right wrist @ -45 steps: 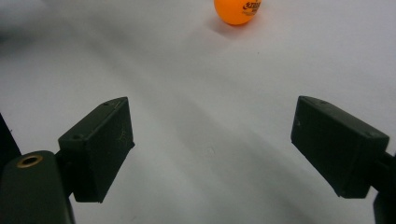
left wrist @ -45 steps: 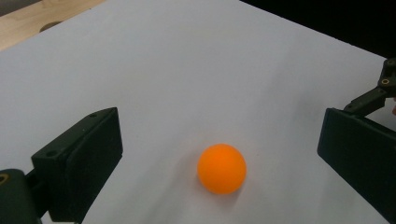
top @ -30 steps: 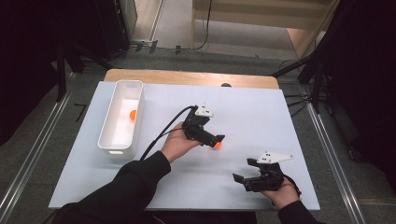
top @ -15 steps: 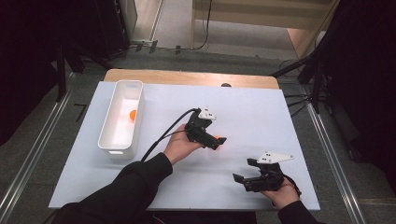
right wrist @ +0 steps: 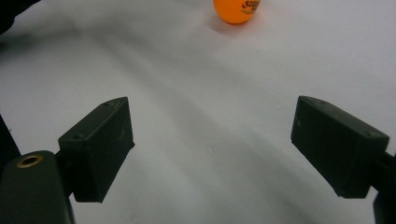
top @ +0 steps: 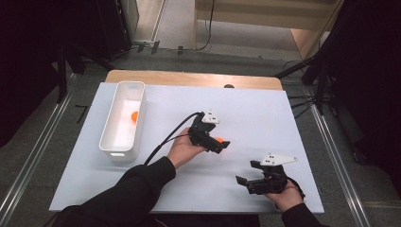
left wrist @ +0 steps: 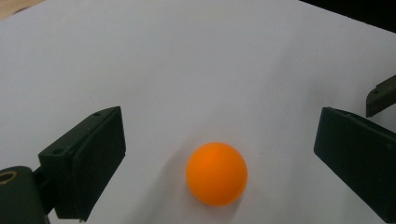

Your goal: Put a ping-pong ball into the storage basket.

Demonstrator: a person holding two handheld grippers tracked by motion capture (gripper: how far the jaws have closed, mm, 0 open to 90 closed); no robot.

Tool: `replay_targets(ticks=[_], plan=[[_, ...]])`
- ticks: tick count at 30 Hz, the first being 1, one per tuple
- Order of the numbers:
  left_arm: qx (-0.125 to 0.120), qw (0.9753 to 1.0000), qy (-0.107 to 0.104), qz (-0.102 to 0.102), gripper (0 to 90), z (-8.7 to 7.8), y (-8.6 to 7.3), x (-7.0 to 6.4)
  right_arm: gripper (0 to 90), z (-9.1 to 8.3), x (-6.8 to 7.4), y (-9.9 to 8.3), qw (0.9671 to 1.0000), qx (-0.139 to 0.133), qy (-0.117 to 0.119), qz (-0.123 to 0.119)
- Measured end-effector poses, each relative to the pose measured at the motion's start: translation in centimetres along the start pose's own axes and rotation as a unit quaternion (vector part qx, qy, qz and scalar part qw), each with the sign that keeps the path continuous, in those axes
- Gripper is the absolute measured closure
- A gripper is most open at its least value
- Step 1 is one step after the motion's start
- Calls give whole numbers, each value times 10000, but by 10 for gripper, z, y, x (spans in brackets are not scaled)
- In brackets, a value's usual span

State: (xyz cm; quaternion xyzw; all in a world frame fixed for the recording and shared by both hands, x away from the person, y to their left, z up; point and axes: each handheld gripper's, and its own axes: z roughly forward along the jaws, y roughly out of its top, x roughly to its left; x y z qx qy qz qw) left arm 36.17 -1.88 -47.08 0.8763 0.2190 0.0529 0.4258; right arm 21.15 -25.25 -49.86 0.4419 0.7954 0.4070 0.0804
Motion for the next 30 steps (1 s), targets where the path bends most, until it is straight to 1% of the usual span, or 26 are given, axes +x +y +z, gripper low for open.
replay_targets(ticks=[3, 7, 9, 10, 11, 15, 17, 18, 20, 21, 22, 24, 25, 26, 27, 30], plan=[[32, 10000, 11, -17, 23, 3, -3, 0, 116, 0, 0, 0, 10000, -8, 5, -12], [87, 10000, 13, 12, 23, 6, -5, -1, 116, 0, 0, 0, 10000, -4, 8, -14], [111, 9999, -32, 18, 23, 8, -7, -1, 116, 0, 0, 0, 10000, -8, 11, -12], [113, 9999, -61, -53, 23, 9, -7, -1, 116, 0, 0, 0, 10000, -7, 11, -12], [117, 9999, -92, -60, 23, 9, -8, -1, 116, 0, 0, 0, 10000, -3, 14, -25], [210, 9998, -59, 14, 23, 13, -10, -1, 116, 0, 0, 0, 10000, -9, 19, -20], [244, 9997, -58, 9, 23, 14, -11, -2, 116, 0, 0, 0, 10000, -7, 18, -22], [246, 9997, -52, -30, 23, 16, -12, -2, 116, 0, 0, 0, 10000, -7, 19, -22], [298, 9995, -65, 16, 23, 17, -13, -3, 116, 1, 0, 0, 10000, -5, 19, -23], [292, 9996, -68, 13, 22, 18, -14, -4, 116, 1, 0, 0, 10000, -4, 18, -25], [237, 9997, -114, 1, 22, 18, -15, -4, 116, 1, 0, 0, 10000, -5, 19, -22], [120, 9997, -191, -87, 23, 19, -17, -5, 116, 0, 0, 0, 10000, -2, 17, -28], [135, 9997, -171, -93, 23, 20, -18, -5, 116, 0, -1, 0, 10000, 7, 24, -50], [190, 9997, -136, -33, 23, 21, -19, -5, 116, 0, -1, 0, 10000, 7, 23, -50], [217, 9997, -120, -22, 23, 22, -19, -5, 116, 0, -1, 0, 10000, 8, 18, -52], [279, 9996, -72, -36, 23, 24, -23, -4, 116, 0, 0, 0, 10000, 11, 16, -51]])
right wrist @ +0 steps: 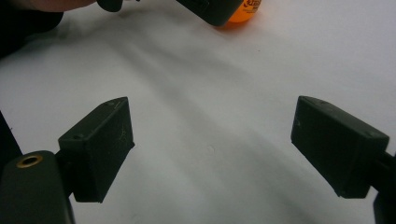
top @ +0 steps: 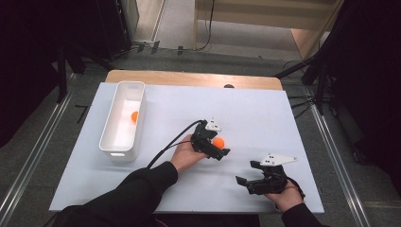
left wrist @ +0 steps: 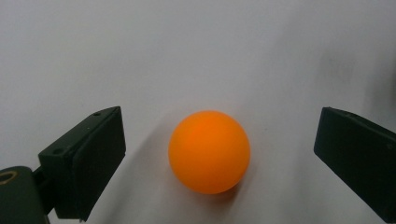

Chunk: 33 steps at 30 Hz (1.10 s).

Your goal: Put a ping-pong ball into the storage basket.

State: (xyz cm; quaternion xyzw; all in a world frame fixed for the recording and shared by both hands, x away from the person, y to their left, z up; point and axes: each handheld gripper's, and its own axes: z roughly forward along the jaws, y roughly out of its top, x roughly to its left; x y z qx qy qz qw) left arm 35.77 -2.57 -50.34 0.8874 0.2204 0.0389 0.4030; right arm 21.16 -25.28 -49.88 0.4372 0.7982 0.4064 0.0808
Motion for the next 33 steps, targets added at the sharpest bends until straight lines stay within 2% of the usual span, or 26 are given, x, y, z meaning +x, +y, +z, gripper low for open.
replay_targets(ticks=[6, 10, 17, 24, 33], plan=[[151, 9999, 22, 0, 23, 7, -5, 0, 116, 0, 0, 0, 10000, -1, -5, -5], [318, 9993, 141, 159, 23, 10, -7, -1, 116, 0, 0, 0, 10000, -1, 3, -10], [330, 9990, 199, 233, 22, 12, -9, -3, 116, 0, 0, 0, 10000, 2, 2, -16], [447, 9969, 441, 477, 35, 14, -9, -8, 116, 0, 1, 0, 10000, 12, 0, -7], [419, 9970, 487, 433, 55, 14, -9, -8, 116, 0, 0, 0, 10000, 9, -9, -19]])
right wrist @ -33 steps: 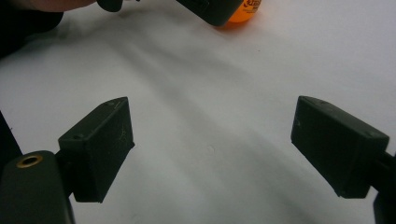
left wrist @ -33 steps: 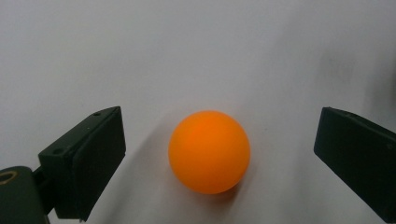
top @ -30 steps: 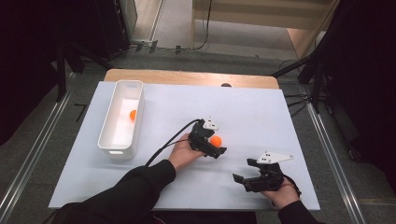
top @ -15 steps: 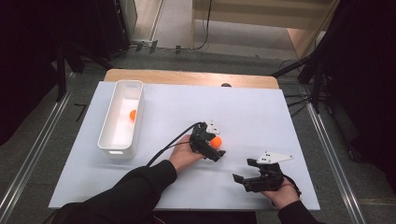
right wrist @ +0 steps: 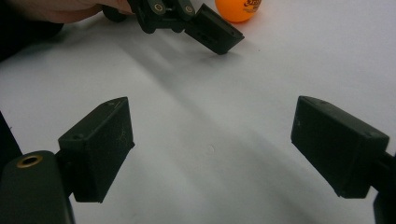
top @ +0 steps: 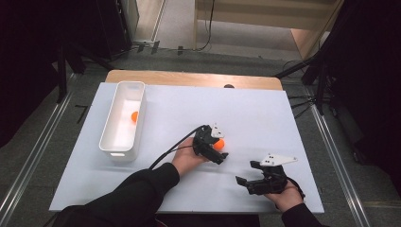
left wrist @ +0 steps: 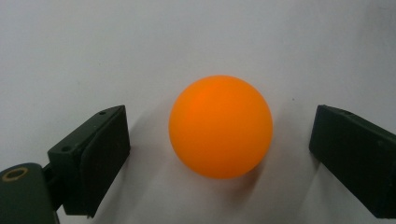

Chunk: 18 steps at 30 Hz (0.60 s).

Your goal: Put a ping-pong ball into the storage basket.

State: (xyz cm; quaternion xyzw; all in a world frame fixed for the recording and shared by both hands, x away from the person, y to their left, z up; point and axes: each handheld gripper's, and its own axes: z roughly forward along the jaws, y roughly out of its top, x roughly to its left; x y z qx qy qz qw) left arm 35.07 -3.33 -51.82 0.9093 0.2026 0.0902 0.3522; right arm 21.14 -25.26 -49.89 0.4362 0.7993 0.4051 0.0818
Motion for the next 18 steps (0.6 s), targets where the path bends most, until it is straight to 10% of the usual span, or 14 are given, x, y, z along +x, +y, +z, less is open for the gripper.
replay_targets(ticks=[18], plan=[[-221, 9997, 74, -67, 315, -7, -4, 0, 116, 0, 0, 0, 10000, 33, 11, 5]])
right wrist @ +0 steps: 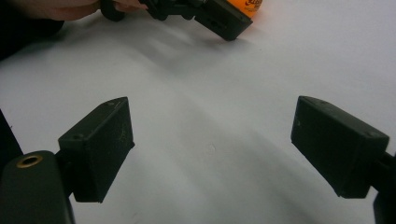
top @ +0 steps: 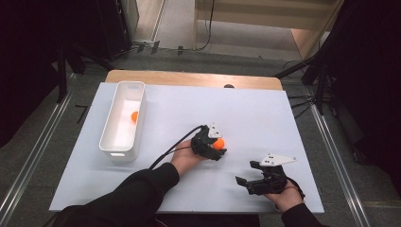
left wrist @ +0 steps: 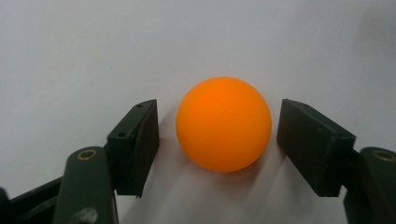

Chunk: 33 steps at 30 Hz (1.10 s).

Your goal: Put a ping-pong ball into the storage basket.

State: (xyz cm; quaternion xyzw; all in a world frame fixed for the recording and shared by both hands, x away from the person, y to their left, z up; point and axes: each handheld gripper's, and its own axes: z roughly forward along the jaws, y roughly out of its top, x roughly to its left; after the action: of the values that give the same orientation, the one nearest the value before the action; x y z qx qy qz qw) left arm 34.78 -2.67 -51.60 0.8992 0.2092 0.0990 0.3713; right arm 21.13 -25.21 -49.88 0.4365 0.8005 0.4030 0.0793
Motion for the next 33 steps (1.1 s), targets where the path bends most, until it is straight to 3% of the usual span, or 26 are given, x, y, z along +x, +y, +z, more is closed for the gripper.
replay_targets(ticks=[16, 33], plan=[[-81, 9999, 31, -88, 496, -3, -1, 1, 116, 1, 1, 0, 10000, 21, 15, 7], [-101, 9999, -67, -105, 500, -3, 0, 0, 116, 1, 1, 0, 10000, 21, 18, -18]])
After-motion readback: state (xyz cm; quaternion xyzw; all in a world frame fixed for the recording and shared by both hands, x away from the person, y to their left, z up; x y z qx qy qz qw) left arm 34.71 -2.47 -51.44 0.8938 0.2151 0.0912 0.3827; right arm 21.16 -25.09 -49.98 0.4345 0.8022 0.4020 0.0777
